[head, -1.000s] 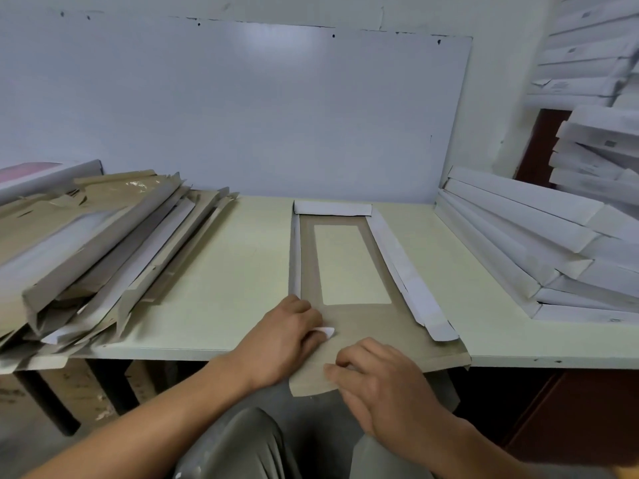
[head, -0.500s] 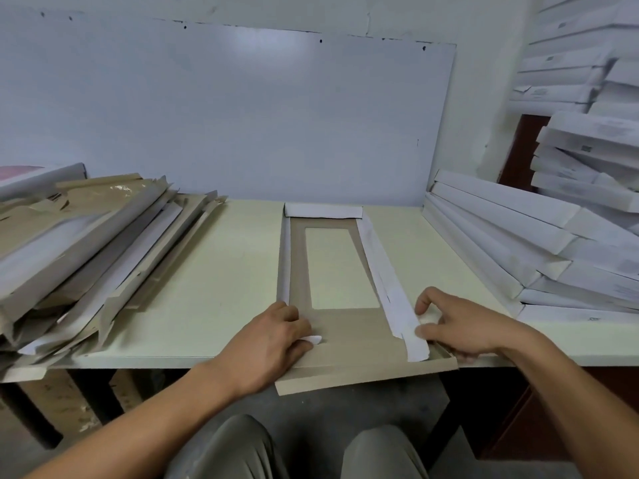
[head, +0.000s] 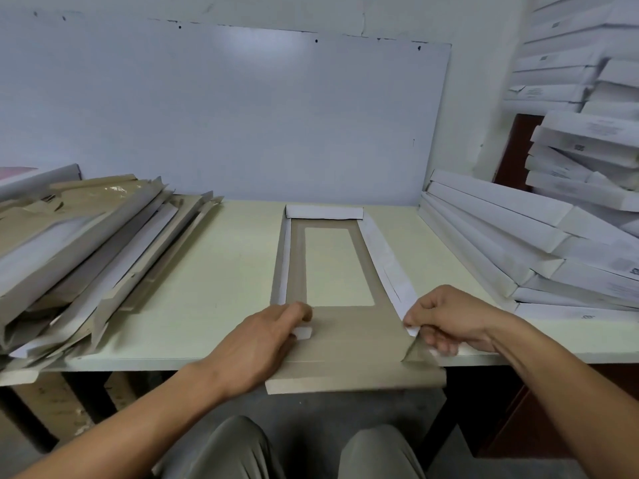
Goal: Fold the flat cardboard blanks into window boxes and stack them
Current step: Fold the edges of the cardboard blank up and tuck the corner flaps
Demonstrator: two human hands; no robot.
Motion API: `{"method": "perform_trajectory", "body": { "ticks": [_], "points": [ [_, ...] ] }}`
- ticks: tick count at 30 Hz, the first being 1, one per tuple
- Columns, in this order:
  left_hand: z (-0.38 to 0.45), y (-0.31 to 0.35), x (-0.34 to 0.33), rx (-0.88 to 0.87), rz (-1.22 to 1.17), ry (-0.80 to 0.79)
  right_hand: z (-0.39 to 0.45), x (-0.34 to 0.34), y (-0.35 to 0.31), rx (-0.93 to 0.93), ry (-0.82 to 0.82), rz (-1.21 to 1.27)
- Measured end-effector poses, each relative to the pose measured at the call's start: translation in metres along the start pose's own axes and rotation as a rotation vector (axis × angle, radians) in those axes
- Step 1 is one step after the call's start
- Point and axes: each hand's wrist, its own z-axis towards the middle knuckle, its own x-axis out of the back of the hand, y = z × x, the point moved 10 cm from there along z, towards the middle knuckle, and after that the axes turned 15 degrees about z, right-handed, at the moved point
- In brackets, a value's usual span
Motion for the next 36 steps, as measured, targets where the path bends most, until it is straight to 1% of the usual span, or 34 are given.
{"method": "perform_trajectory", "body": {
  "ticks": [3, 4, 5, 6, 7, 9, 11, 13, 14, 16, 19, 21, 23, 25, 27, 29, 32, 34, 36],
  "points": [
    [0.004, 0.000, 0.009, -0.035, 0.115, 0.030, -0.008, -0.009, 0.001, -0.067, -0.229, 0.058],
    [0.006, 0.000, 0.008, -0.048, 0.120, 0.016, -0.010, -0.008, 0.002, -0.070, -0.274, 0.038],
    [0.006, -0.002, 0.007, -0.069, 0.146, 0.009, -0.012, -0.006, 0.001, -0.056, -0.287, -0.012],
    [0.006, -0.003, 0.004, -0.077, 0.135, -0.039, -0.011, -0.005, -0.001, -0.022, -0.280, -0.086],
    [0.005, -0.005, -0.001, -0.087, 0.103, -0.106, -0.010, -0.004, -0.004, 0.030, -0.249, -0.173],
    [0.001, -0.006, -0.006, -0.108, 0.020, -0.216, -0.007, -0.002, -0.013, 0.167, -0.137, -0.363],
    [-0.004, -0.006, -0.006, -0.139, -0.015, -0.270, -0.004, 0.002, -0.021, 0.298, -0.008, -0.504],
    [-0.007, -0.002, -0.003, -0.173, -0.019, -0.273, -0.005, 0.006, -0.024, 0.376, 0.092, -0.562],
    [-0.007, 0.000, 0.000, -0.187, -0.028, -0.250, -0.006, 0.006, -0.024, 0.417, 0.125, -0.590],
    [-0.007, 0.008, 0.007, -0.204, -0.034, -0.186, -0.010, 0.002, -0.026, 0.495, 0.150, -0.617],
    [-0.004, 0.006, 0.012, -0.155, -0.003, -0.153, -0.014, -0.009, -0.031, 0.568, 0.093, -0.570],
    [-0.002, 0.003, 0.015, -0.116, 0.008, -0.130, -0.014, -0.007, -0.032, 0.546, 0.092, -0.489],
    [0.001, 0.001, 0.021, -0.082, 0.010, -0.061, -0.014, 0.002, -0.036, 0.516, 0.111, -0.366],
    [0.004, 0.000, 0.027, -0.041, 0.005, -0.005, -0.015, 0.003, -0.039, 0.528, 0.058, -0.296],
    [0.006, -0.004, 0.028, 0.027, -0.022, 0.013, -0.018, 0.001, -0.041, 0.522, 0.003, -0.263],
    [0.009, -0.011, 0.027, 0.094, -0.061, 0.010, -0.018, 0.001, -0.040, 0.496, -0.017, -0.251],
    [0.013, -0.022, 0.019, 0.195, -0.163, -0.025, -0.020, -0.001, -0.035, 0.417, -0.084, -0.123],
    [0.015, -0.028, 0.015, 0.253, -0.194, -0.043, -0.021, -0.004, -0.032, 0.407, -0.119, -0.096],
    [0.017, -0.033, 0.010, 0.302, -0.187, -0.070, -0.017, -0.001, -0.031, 0.427, -0.057, -0.172]
  ]
}}
